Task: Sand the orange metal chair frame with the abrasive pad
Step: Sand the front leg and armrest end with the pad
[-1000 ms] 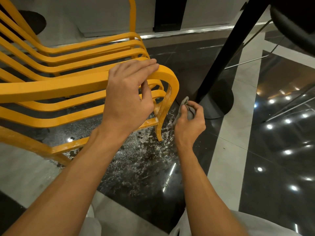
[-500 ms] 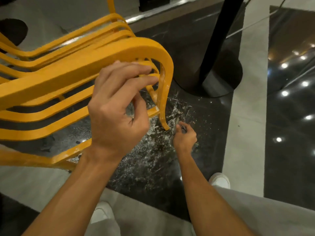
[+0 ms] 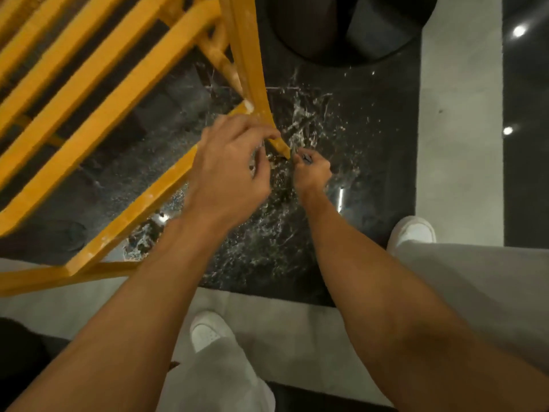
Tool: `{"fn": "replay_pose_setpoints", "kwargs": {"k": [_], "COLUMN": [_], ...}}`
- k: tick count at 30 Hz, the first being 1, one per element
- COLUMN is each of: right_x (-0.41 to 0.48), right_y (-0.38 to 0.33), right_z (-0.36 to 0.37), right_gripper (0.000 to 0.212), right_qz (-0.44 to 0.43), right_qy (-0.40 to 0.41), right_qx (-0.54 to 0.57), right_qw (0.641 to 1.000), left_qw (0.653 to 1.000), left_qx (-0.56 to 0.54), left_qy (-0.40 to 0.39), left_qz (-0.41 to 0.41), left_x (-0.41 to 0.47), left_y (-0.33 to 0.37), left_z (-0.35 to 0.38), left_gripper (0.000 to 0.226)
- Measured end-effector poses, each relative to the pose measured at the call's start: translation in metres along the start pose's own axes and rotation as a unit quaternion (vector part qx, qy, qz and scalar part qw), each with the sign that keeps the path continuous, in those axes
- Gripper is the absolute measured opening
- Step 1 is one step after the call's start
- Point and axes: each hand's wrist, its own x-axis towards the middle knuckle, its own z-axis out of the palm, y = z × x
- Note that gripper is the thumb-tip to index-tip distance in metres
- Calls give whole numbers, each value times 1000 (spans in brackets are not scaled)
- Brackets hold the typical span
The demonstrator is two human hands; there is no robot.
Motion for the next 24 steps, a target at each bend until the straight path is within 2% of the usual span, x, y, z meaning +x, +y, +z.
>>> {"fn": "replay_pose_setpoints", "kwargs": {"k": [3,6,11,15,19,24], "right_x": [8,14,22,21,10,20], "right_y": [12,18,15,12,16,16], "right_z": [20,39,57,66,71,68], "right_gripper": [28,26,24,20,17,16], "right_qz": [37,89,185,187,158,201], "right_qy": [5,26,51,95,93,97], "right_qx": [38,87,200,228,232,267], "right_qw": [999,992,961,951,955,937], "left_qw": [999,995,990,988,989,989], "left_qx": [35,43,51,53,62,64], "left_qy": [8,-21,-35,-30,-39,-36], "left_qz": [-37,-87,-126,-144,-129,-127], "left_x": [-5,-9,-5,0,-6,-6], "left_y": [-14,-20,-19,-17,-22,-24], "left_z": [3,4,3,2,3,5], "left_gripper": [39,56,64,65,64,65]}}
